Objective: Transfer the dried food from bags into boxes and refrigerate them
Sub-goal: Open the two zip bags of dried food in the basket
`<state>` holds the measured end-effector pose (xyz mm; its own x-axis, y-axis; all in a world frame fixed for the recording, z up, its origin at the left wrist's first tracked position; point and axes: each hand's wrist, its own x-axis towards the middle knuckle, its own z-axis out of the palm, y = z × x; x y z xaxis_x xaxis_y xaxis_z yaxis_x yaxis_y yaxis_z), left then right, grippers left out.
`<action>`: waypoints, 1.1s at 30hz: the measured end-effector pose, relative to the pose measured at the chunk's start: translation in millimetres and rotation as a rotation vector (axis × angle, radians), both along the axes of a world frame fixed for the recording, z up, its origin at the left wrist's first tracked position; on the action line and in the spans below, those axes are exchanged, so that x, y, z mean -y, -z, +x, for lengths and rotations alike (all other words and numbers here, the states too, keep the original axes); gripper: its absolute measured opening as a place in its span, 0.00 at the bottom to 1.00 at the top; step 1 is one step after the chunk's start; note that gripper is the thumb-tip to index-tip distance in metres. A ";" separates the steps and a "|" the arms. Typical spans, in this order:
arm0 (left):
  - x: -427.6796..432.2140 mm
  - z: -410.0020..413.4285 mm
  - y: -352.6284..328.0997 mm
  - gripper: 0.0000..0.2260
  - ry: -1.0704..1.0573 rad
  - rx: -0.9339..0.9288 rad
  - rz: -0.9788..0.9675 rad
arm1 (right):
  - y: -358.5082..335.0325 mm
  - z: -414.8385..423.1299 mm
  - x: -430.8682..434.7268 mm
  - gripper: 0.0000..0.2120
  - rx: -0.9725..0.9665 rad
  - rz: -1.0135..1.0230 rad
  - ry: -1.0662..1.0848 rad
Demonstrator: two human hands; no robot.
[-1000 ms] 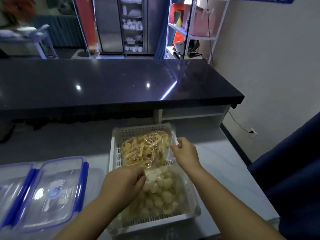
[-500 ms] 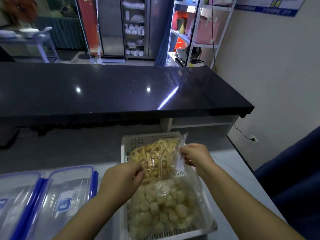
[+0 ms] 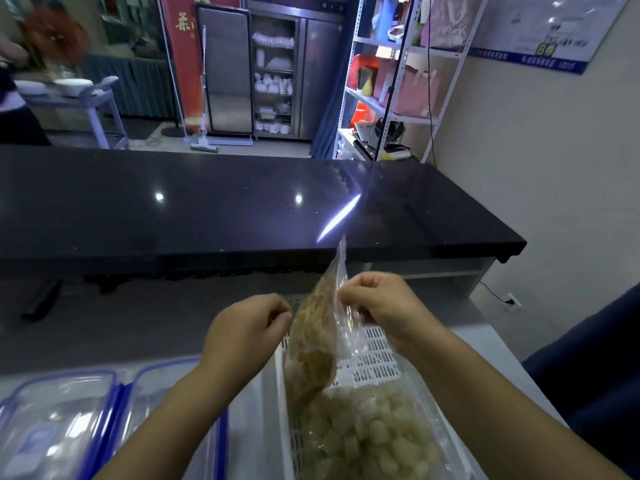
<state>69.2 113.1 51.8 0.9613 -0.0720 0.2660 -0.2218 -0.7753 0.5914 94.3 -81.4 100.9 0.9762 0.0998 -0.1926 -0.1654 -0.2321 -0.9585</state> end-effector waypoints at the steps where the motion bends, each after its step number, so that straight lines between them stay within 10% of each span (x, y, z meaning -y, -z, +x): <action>1: 0.7 0.7 -3.5 0.04 0.025 -0.007 -0.053 | 4.7 -3.5 -4.1 0.06 -0.026 0.015 -0.021; 25: 15.3 22.9 -22.2 0.07 0.158 -0.454 -0.533 | 38.8 -26.2 -36.7 0.11 0.283 -0.156 0.041; 33: 28.1 15.4 -20.5 0.09 0.144 -0.470 -0.692 | 38.6 -21.8 -15.7 0.12 0.187 0.068 0.050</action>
